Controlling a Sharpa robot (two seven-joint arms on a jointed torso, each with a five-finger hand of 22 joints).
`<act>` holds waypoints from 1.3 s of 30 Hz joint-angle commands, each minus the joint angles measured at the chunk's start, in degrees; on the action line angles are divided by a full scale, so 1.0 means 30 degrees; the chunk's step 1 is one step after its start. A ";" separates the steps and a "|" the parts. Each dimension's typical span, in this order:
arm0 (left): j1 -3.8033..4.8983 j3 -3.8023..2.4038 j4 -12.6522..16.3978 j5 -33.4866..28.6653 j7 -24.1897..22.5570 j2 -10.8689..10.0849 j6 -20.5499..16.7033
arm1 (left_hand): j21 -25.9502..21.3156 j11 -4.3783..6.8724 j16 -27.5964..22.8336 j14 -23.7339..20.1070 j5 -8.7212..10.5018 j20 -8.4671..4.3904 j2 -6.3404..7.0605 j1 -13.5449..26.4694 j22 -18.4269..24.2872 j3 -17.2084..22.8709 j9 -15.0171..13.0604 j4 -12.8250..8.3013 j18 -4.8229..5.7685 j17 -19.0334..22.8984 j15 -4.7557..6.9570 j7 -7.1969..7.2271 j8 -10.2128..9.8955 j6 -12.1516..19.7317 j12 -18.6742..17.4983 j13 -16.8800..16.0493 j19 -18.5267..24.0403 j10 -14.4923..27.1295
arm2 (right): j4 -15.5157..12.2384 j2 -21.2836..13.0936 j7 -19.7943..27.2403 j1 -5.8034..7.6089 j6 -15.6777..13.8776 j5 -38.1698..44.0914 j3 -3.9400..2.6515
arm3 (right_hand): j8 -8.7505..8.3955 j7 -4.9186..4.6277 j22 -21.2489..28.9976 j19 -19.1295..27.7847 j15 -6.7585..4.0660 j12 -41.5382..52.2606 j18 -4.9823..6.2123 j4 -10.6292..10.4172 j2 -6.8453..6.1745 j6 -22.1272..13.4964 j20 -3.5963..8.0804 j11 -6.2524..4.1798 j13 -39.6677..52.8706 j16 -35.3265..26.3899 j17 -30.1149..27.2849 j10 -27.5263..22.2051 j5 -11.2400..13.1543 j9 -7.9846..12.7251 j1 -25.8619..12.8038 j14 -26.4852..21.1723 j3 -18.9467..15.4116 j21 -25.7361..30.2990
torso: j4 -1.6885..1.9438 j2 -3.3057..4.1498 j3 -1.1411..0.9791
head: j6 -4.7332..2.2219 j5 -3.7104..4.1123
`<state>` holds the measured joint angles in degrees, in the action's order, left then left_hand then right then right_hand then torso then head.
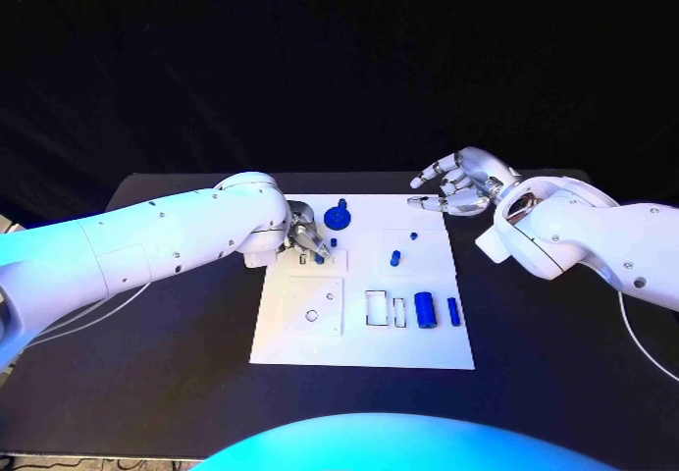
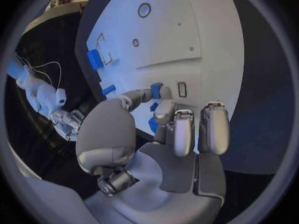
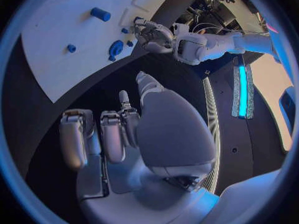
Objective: Assemble the parts on the task board
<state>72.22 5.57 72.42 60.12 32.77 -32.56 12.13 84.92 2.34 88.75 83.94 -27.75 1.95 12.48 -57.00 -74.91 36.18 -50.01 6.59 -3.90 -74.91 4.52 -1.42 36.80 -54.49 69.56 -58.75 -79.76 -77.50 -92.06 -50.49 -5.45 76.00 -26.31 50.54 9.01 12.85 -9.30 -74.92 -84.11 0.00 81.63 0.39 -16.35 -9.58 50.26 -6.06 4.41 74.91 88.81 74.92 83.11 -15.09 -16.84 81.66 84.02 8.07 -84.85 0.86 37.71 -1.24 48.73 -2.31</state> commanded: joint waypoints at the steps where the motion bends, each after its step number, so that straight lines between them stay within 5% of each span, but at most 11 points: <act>1: -0.0162 0.0104 0.0042 -0.0255 0.0159 -0.0035 0.0595 | -0.0118 -0.0135 0.0065 0.1792 0.0155 -0.0086 0.0185 0.0668 -0.0309 -0.1401 0.0064 0.0895 0.0260 -0.4218 0.0125 -0.0194 -0.0157 -0.0114 0.0013 0.0072 -0.0107 0.0214 | -0.0004 -0.0014 0.0198 -0.0011 0.0178 -0.0006 -0.0005 | 0.0083 0.0015 -0.4006 -0.1013 0.0078 -0.0092 0.0327 -0.0066 0.0167 0.0021 -0.0057 0.0004 0.2211 -0.0103 0.3677 -0.0133 0.0020 0.0028 -0.0095 0.1663 0.0092 0.0103 | -0.0003 0.0003 0.0010 | -0.0027 -0.0004; 3: -0.0162 0.0103 0.0029 -0.0268 0.0194 -0.0078 0.0511 | -0.0142 -0.0136 0.0079 0.1801 0.1089 -0.0066 0.0217 0.0783 -0.0291 -0.2187 0.0001 0.1439 0.0256 -0.4249 0.0118 -0.0187 -0.0169 -0.0099 -0.0032 0.0183 -0.0103 0.0304 | 0.0000 -0.0017 0.0205 -0.0011 0.0173 -0.0011 -0.0004 | 0.0083 0.0015 -0.4006 -0.1013 0.0078 -0.0092 0.0327 -0.0066 0.0167 0.0021 -0.0057 0.0004 0.2211 -0.0103 0.3677 -0.0133 0.0020 0.0028 -0.0095 0.1663 0.0092 0.0103 | -0.0003 0.0003 0.0017 | -0.0027 -0.0004; 4: -0.0162 0.0103 0.0023 -0.0276 0.0205 -0.0097 0.0464 | -0.0167 -0.0152 0.0065 0.1793 0.2101 -0.0060 0.0195 0.0647 -0.0271 -0.2784 -0.0067 0.1957 0.0249 -0.4221 0.0112 -0.0208 -0.0194 -0.0032 -0.0053 0.0254 -0.0098 0.0392 | 0.0001 -0.0017 0.0210 -0.0011 0.0170 -0.0013 -0.0004 | 0.0081 0.0013 -0.3990 -0.0999 0.0079 -0.0105 0.0334 -0.0075 0.0166 0.0009 -0.0057 0.0006 0.2198 -0.0116 0.3646 -0.0143 0.0022 0.0031 -0.0141 0.1655 0.0079 0.0132 | -0.0003 0.0003 0.0017 | -0.0027 -0.0004; 7: -0.0162 0.0102 0.0004 -0.0309 0.0224 -0.0140 0.0369 | -0.0188 -0.0178 0.0065 0.1794 0.3102 -0.0040 0.0165 0.0430 -0.0273 -0.3484 -0.0166 0.2770 0.0249 -0.4224 0.0098 -0.0231 -0.0196 0.0025 -0.0025 0.0287 -0.0106 0.0466 | 0.0006 -0.0019 0.0221 -0.0011 0.0163 -0.0016 -0.0004 | 0.0081 0.0013 -0.3990 -0.0999 0.0079 -0.0105 0.0334 -0.0075 0.0166 0.0009 -0.0057 0.0006 0.2198 -0.0116 0.3646 -0.0143 0.0022 0.0031 -0.0141 0.1655 0.0079 0.0132 | -0.0018 0.0012 0.0010 | -0.0044 -0.0021; 21: -0.0162 0.0005 0.0225 -0.0323 0.0202 -0.0559 -0.0130 | -0.0221 -0.0182 0.0082 0.1806 0.4341 -0.0022 -0.0065 0.0276 -0.0264 -0.4516 -0.0308 0.3386 0.0242 -0.4264 0.0096 -0.0222 -0.0174 0.0040 0.0046 0.0324 -0.0105 0.0517 | 0.0032 -0.0042 0.0278 -0.0026 0.0103 -0.0048 -0.0004 | 0.0083 0.0010 -0.3956 -0.0967 0.0084 -0.0117 0.0350 -0.0102 0.0187 -0.0032 -0.0059 0.0012 0.2184 -0.0137 0.3598 -0.0150 0.0026 0.0044 -0.0385 0.1643 0.0013 0.0202 | -0.0023 0.0000 0.0004 | -0.0146 0.0002; 26: -0.0142 -0.0314 0.0638 -0.0397 0.0181 -0.0885 -0.0374 | -0.0257 -0.0181 0.0051 0.1787 0.4953 -0.0026 -0.0177 0.0338 -0.0202 -0.4935 -0.0343 0.3396 0.0226 -0.4198 0.0101 -0.0222 -0.0192 0.0078 0.0005 0.0436 -0.0062 0.0587 | 0.0071 -0.0064 0.0297 -0.0041 0.0071 -0.0058 -0.0004 | 0.0084 0.0010 -0.3956 -0.0967 0.0084 -0.0126 0.0350 -0.0104 0.0197 -0.0040 -0.0060 0.0013 0.2175 -0.0144 0.3583 -0.0157 0.0026 0.0046 -0.0442 0.1639 -0.0001 0.0203 | -0.0017 -0.0017 -0.0003 | -0.0206 0.0032; 30: -0.0043 -0.0806 0.1028 -0.0680 0.0208 -0.1197 -0.0432 | -0.0452 -0.0268 -0.0134 0.1671 0.5104 -0.0001 -0.0282 0.0224 0.0222 -0.5212 -0.0326 0.3385 0.0134 -0.3795 0.0046 -0.0328 -0.0366 0.0402 -0.0362 0.0968 0.0243 0.0982 | 0.0112 -0.0070 0.0303 -0.0047 0.0051 -0.0061 -0.0004 | 0.0084 0.0010 -0.3956 -0.0967 0.0084 -0.0126 0.0350 -0.0104 0.0197 -0.0040 -0.0060 0.0013 0.2175 -0.0144 0.3583 -0.0157 0.0026 0.0046 -0.0442 0.1639 -0.0001 0.0203 | -0.0020 0.0003 0.0000 | -0.0267 0.0042; 33: 0.0193 -0.1135 0.1170 -0.0816 0.0306 -0.1419 -0.0384 | -0.0751 -0.0603 -0.0272 0.1584 0.5026 0.0159 -0.0476 -0.0183 0.0805 -0.5577 -0.0015 0.3372 0.0015 -0.3522 -0.0233 -0.0714 -0.1058 0.1221 -0.0935 0.1771 0.0682 0.1734 | 0.0143 -0.0073 0.0297 -0.0049 0.0045 -0.0062 -0.0004 | 0.0084 0.0010 -0.3956 -0.0967 0.0084 -0.0126 0.0350 -0.0104 0.0197 -0.0040 -0.0060 0.0013 0.2175 -0.0144 0.3583 -0.0157 0.0026 0.0046 -0.0442 0.1639 -0.0001 0.0203 | -0.0012 0.0012 -0.0005 | -0.0319 0.0067; 39: 0.1371 -0.1457 0.0433 -0.0780 0.0520 -0.1512 0.0044 | -0.1106 -0.1027 -0.0523 0.1412 0.4764 0.0456 -0.0742 -0.0951 0.1443 -0.5778 0.0664 0.3384 -0.0122 -0.3032 -0.0603 -0.1189 -0.2053 0.1889 -0.1119 0.2046 0.1158 0.2268 | 0.0179 -0.0075 0.0256 -0.0051 0.0029 -0.0062 -0.0002 | 0.0084 0.0010 -0.3956 -0.0967 0.0084 -0.0126 0.0350 -0.0104 0.0197 -0.0040 -0.0060 0.0013 0.2175 -0.0144 0.3583 -0.0157 0.0026 0.0046 -0.0442 0.1639 -0.0001 0.0203 | -0.0021 0.0061 -0.0008 | -0.0428 0.0009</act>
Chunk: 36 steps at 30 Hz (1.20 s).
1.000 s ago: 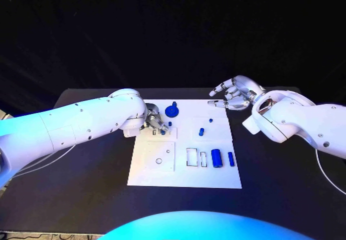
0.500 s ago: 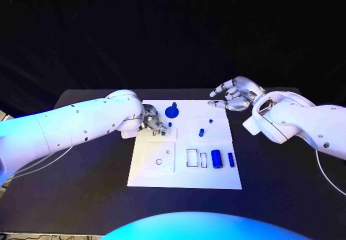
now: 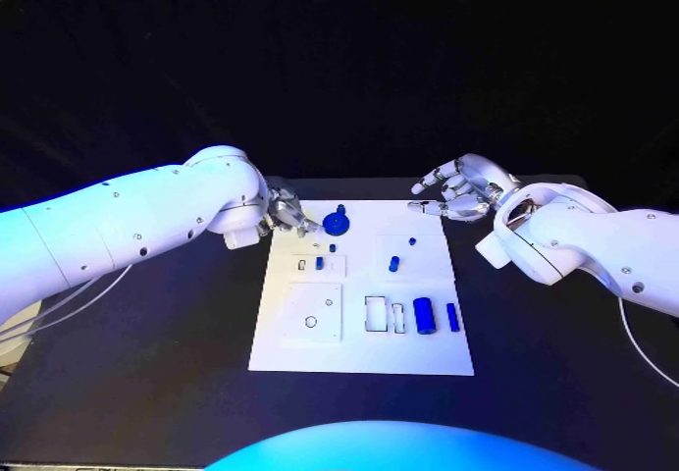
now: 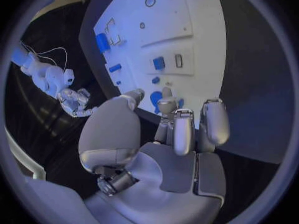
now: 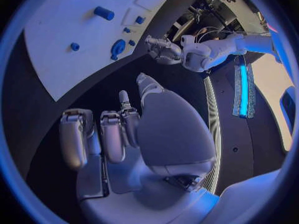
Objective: Assemble the parts on the task board
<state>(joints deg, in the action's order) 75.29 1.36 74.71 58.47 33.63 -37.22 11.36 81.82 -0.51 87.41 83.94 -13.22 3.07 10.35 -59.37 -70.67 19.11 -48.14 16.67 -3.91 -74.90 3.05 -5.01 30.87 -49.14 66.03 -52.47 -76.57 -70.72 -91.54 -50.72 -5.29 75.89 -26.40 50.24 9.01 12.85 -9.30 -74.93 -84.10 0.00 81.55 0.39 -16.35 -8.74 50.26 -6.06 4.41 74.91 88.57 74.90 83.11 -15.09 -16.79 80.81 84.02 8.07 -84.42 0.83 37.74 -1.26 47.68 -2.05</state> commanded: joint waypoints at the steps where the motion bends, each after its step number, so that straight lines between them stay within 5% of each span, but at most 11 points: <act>1: 0.0560 -0.0079 -0.0597 -0.0231 0.0238 0.0091 0.0370 | -0.0088 -0.0102 -0.0097 0.1401 -0.0071 0.0108 -0.0052 -0.0173 0.0055 -0.0125 0.0103 0.0027 -0.0125 -0.2989 -0.0137 -0.0016 -0.0148 0.0112 -0.0029 0.0087 0.0112 0.0106 | 0.0008 0.0004 0.0194 -0.0014 0.0052 0.0038 -0.0004 | 0.0085 0.0010 -0.3953 -0.0968 0.0085 -0.0101 0.0350 -0.0104 -0.0083 -0.0040 -0.0060 0.0013 0.2177 -0.0066 0.3587 -0.0157 0.0026 0.0029 -0.0161 0.1639 -0.0001 0.0059 | -0.0030 0.0050 -0.0009 | -0.0098 -0.0090; 4: 0.0904 -0.0111 -0.1279 -0.0229 0.0174 0.0323 0.0395 | -0.0491 -0.0361 -0.0475 0.1142 -0.0090 0.0305 -0.0168 -0.0427 0.0807 -0.0345 0.0680 0.0016 -0.0285 -0.2267 -0.0367 -0.0310 -0.0880 0.0436 -0.0770 0.1111 0.0654 0.0919 | -0.0002 0.0005 0.0183 -0.0014 0.0041 0.0039 -0.0004 | 0.0085 0.0010 -0.3953 -0.0968 0.0085 -0.0101 0.0350 -0.0104 -0.0083 -0.0040 -0.0060 0.0013 0.2177 -0.0066 0.3587 -0.0157 0.0026 0.0029 -0.0161 0.1639 -0.0001 0.0059 | -0.0031 0.0066 0.0003 | -0.0103 -0.0123; 7: 0.1104 -0.0123 -0.2138 -0.0232 0.0064 0.0709 0.0451 | -0.1761 -0.0785 -0.1689 0.0253 -0.0216 0.0626 -0.0392 -0.1029 0.3042 -0.0433 0.1490 0.0016 -0.0737 -0.0182 -0.0741 -0.0772 -0.1878 0.1170 -0.2856 0.3861 0.2291 0.3047 | -0.0018 0.0007 0.0165 -0.0011 0.0033 0.0040 -0.0005 | 0.0091 0.0011 -0.3975 -0.0988 0.0085 -0.0083 0.0340 -0.0097 -0.0069 -0.0044 -0.0060 0.0011 0.2194 -0.0055 0.3621 -0.0140 0.0024 0.0031 -0.0225 0.1648 -0.0016 0.0022 | -0.0010 0.0113 0.0050 | -0.0167 -0.0087; 17: 0.1165 0.0169 -0.5306 -0.0309 -0.0496 0.2550 0.1165 | -0.1811 -0.0828 -0.1689 0.0253 -0.0210 0.0680 -0.0427 -0.1096 0.3071 -0.0468 0.1599 0.0016 -0.0743 -0.0205 -0.0782 -0.0809 -0.1963 0.1171 -0.2994 0.4069 0.2299 0.3192 | -0.0057 0.0049 0.0175 -0.0007 0.0029 0.0049 -0.0006 | 0.0091 0.0011 -0.3975 -0.0988 0.0085 -0.0083 0.0340 -0.0097 -0.0069 -0.0044 -0.0060 0.0011 0.2194 -0.0055 0.3621 -0.0140 0.0024 0.0031 -0.0225 0.1648 -0.0016 0.0022 | -0.0014 0.0221 0.0117 | -0.0334 -0.0146; 36: 0.0230 0.0513 -0.8572 -0.0464 -0.1462 0.4498 0.1867 | -0.1796 -0.0849 -0.1572 0.0334 0.0005 0.0748 -0.0496 -0.0967 0.2967 -0.0656 0.1786 0.0050 -0.0725 -0.0396 -0.0814 -0.0816 -0.2098 0.1164 -0.3039 0.4173 0.2189 0.3271 | -0.0012 0.0152 0.0245 -0.0007 0.0020 0.0054 -0.0009 | 0.0097 0.0014 -0.3952 -0.0967 0.0083 -0.0096 0.0351 -0.0072 -0.0047 -0.0055 -0.0060 0.0007 0.2179 -0.0068 0.3589 -0.0149 0.0016 0.0035 -0.0258 0.1640 -0.0014 0.0067 | -0.0039 0.0226 0.0121 | -0.0326 -0.0232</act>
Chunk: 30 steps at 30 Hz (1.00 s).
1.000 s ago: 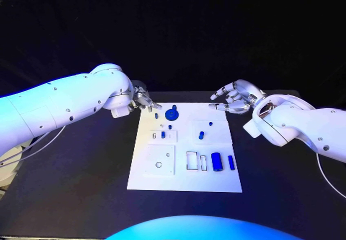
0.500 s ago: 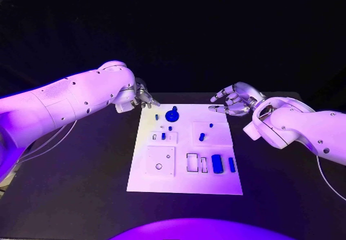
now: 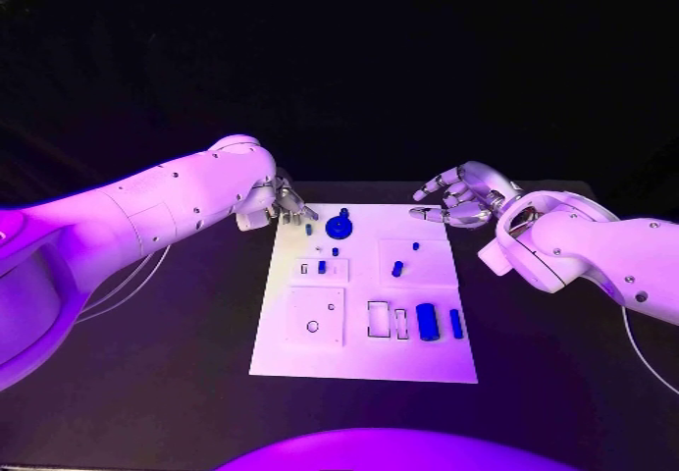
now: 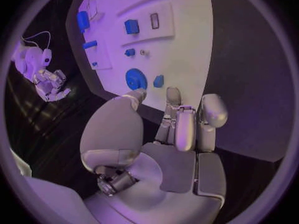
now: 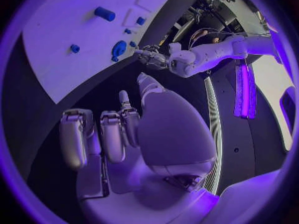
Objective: Assemble the parts on the task board
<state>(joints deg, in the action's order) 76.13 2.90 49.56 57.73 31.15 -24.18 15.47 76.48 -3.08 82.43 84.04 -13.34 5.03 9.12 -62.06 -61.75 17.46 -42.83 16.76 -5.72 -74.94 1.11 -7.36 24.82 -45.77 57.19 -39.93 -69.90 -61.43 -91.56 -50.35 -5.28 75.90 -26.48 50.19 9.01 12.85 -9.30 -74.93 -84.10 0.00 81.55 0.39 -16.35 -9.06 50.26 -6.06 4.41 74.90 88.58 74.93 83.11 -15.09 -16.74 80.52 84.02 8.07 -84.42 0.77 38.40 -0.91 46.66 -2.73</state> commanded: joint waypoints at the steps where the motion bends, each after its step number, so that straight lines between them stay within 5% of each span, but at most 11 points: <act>1: -0.0075 0.0003 -0.0244 -0.0232 -0.0657 0.0187 0.0513 | -0.0018 0.0005 0.0087 0.0298 0.0046 0.0096 -0.0086 -0.0069 -0.0006 -0.0103 0.0016 0.0022 -0.0121 -0.0385 -0.0166 -0.0032 -0.0080 0.0041 -0.0093 -0.0008 -0.0032 0.0175 | 0.0000 0.0032 0.0242 -0.0009 0.0047 0.0070 -0.0007 | 0.0098 0.0014 -0.3953 -0.0968 0.0083 -0.0097 0.0351 -0.0072 0.0057 -0.0054 -0.0059 0.0007 0.2180 -0.0069 0.3579 -0.0149 0.0016 0.0019 -0.0159 0.1640 -0.0014 0.0067 | -0.0024 0.0008 0.0002 | 0.0010 -0.0008; 14: -0.0226 0.0078 -0.0785 -0.0449 -0.0879 0.0447 0.0723 | 0.0082 0.0044 0.0296 0.0446 0.0043 0.0121 -0.0493 -0.0359 -0.0256 -0.0101 0.0223 -0.0034 -0.0076 -0.0697 -0.0146 0.0011 -0.0057 -0.0358 0.0122 -0.0143 -0.0270 -0.0027 | 0.0023 0.0067 0.0233 -0.0009 0.0054 0.0070 -0.0007 | 0.0098 0.0014 -0.3953 -0.0968 0.0083 -0.0097 0.0351 -0.0072 0.0057 -0.0054 -0.0059 0.0007 0.2180 -0.0069 0.3579 -0.0149 0.0016 0.0019 -0.0159 0.1640 -0.0014 0.0067 | 0.0023 -0.0019 -0.0026 | 0.0013 0.0013; 21: -0.0244 0.0094 -0.0919 -0.0789 -0.1002 0.0483 0.0729 | 0.0231 0.0175 0.0480 0.0570 0.0008 0.0067 -0.1179 -0.1569 -0.0593 0.0334 0.0444 -0.0157 -0.0010 -0.0946 -0.0046 0.0153 0.0099 -0.0997 0.0346 -0.0251 -0.0564 -0.0274 | 0.0036 0.0086 0.0220 -0.0009 0.0073 0.0070 -0.0007 | 0.0107 0.0016 -0.3959 -0.0973 0.0081 -0.0081 0.0349 -0.0073 0.0084 -0.0057 -0.0058 0.0005 0.2194 -0.0067 0.3587 -0.0135 0.0013 0.0021 -0.0204 0.1642 -0.0015 0.0060 | 0.0002 -0.0010 -0.0018 | 0.0047 0.0023; 30: -0.0249 0.0107 -0.1075 -0.1236 -0.1179 0.0527 0.1245 | 0.0325 0.0368 0.0568 0.0626 0.0042 -0.0051 -0.1335 -0.2605 -0.0816 0.0630 0.0380 -0.0165 0.0033 -0.1063 0.0114 0.0373 0.0430 -0.1457 0.0423 -0.0250 -0.0722 -0.0433 | 0.0053 0.0120 0.0197 -0.0009 0.0087 0.0070 -0.0007 | 0.0113 0.0018 -0.3963 -0.0978 0.0080 -0.0078 0.0347 -0.0067 0.0100 -0.0053 -0.0058 0.0004 0.2196 -0.0063 0.3599 -0.0131 0.0010 0.0021 -0.0211 0.1645 -0.0009 0.0054 | 0.0022 -0.0013 -0.0024 | 0.0124 0.0035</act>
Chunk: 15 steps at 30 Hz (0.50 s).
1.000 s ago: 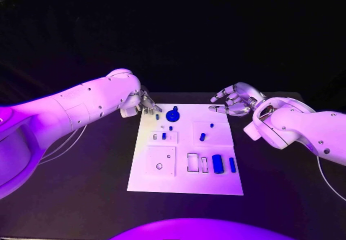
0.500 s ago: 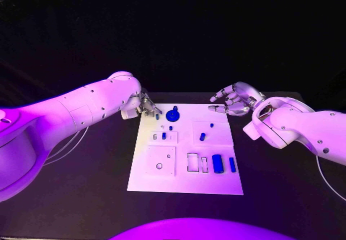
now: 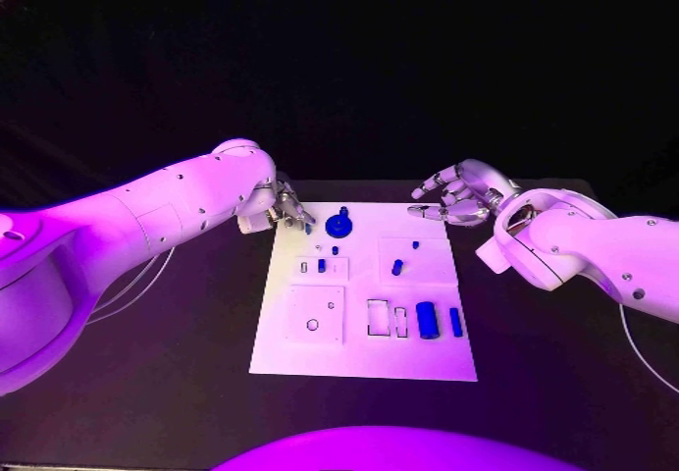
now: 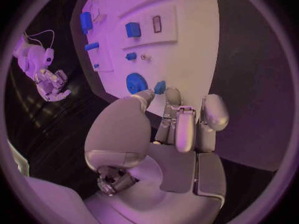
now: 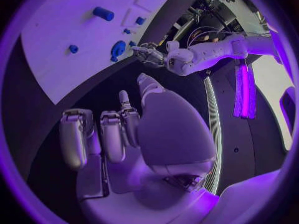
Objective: Assemble the parts on the task board
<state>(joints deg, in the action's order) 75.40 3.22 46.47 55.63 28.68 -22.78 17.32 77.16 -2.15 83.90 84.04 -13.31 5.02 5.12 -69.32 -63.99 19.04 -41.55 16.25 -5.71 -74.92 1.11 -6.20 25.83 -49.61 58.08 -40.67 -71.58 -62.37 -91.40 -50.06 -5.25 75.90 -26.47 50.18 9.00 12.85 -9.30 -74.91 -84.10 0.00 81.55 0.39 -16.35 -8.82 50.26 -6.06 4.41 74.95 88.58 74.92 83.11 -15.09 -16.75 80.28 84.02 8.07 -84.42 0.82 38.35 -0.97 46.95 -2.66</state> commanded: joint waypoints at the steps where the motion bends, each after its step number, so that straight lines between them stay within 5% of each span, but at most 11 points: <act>1: -0.0004 0.0002 -0.0069 -0.0568 -0.0361 0.0062 0.0651 | 0.0102 0.0060 0.0078 0.0628 0.0033 -0.0051 -0.0002 -0.0192 -0.0074 0.0105 -0.0048 0.0003 0.0031 -0.1072 0.0115 -0.0009 0.0098 -0.0180 0.0129 -0.0007 -0.0166 -0.0123 | 0.0000 0.0028 0.0185 -0.0009 0.0085 0.0072 -0.0006 | 0.0113 0.0018 -0.3969 -0.0977 0.0080 -0.0078 0.0348 -0.0067 0.0022 -0.0053 -0.0058 0.0003 0.2182 -0.0063 0.3604 -0.0132 0.0010 0.0023 -0.0134 0.1645 -0.0009 0.0054 | 0.0006 0.0005 -0.0010 | 0.0031 0.0013; 15: -0.0004 0.0013 -0.0303 -0.0719 -0.0463 0.0068 0.0666 | 0.0281 0.0292 0.0250 0.0757 0.0057 -0.0200 -0.0171 -0.1231 -0.0434 0.0565 -0.0200 -0.0169 0.0101 -0.1360 0.0322 0.0244 0.0395 -0.0441 0.0293 -0.0160 -0.0422 -0.0510 | 0.0042 0.0076 0.0189 -0.0009 0.0072 0.0075 -0.0006 | 0.0113 0.0018 -0.3969 -0.0977 0.0080 -0.0078 0.0348 -0.0067 0.0022 -0.0053 -0.0058 0.0003 0.2182 -0.0063 0.3604 -0.0132 0.0010 0.0023 -0.0134 0.1645 -0.0009 0.0054 | 0.0002 -0.0007 -0.0008 | 0.0089 -0.0013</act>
<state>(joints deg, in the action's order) 75.38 3.26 45.55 54.17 28.10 -22.73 18.24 77.67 -1.27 84.48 84.09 -13.31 4.51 4.65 -72.70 -65.23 20.44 -42.10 15.70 -5.71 -74.92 1.70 -5.52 26.65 -50.71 58.76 -41.11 -72.51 -63.67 -91.26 -49.89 -5.26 75.90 -26.47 50.18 9.00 12.85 -9.30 -74.90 -84.10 0.00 81.55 0.39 -16.35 -8.82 50.26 -6.06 4.41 74.94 88.58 74.91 83.11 -15.09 -16.75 80.29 84.02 8.07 -84.42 0.83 38.36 -1.01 47.16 -2.66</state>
